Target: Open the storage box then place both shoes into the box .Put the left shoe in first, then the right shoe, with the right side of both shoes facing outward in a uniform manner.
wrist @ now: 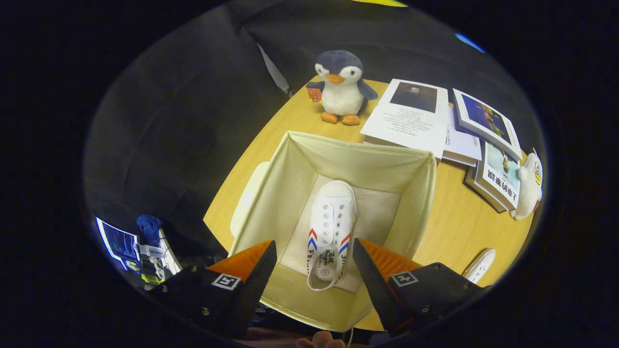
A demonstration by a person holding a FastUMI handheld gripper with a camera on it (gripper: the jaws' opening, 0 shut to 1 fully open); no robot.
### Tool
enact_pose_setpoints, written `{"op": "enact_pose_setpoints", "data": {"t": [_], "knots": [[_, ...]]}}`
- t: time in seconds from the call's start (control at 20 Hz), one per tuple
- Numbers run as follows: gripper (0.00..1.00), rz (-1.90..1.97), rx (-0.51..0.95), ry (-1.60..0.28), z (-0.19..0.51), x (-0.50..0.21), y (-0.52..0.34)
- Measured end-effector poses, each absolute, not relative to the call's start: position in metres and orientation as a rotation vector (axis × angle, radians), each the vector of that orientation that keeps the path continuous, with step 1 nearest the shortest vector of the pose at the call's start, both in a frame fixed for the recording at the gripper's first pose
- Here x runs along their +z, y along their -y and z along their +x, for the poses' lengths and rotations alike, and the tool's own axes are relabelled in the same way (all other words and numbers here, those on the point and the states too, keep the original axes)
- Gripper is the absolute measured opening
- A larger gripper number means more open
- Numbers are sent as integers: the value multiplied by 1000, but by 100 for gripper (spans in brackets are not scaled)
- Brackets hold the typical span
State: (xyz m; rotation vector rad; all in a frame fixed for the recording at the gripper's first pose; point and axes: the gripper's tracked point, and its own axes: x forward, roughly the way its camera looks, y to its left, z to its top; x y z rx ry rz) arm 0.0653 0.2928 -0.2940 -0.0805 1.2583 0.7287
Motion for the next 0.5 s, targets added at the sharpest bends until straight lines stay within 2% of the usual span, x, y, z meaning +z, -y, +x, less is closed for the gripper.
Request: {"op": "enact_pose_setpoints", "data": {"t": [0.5], "knots": [[96,69,688,-1124,84,-223,-204]]}}
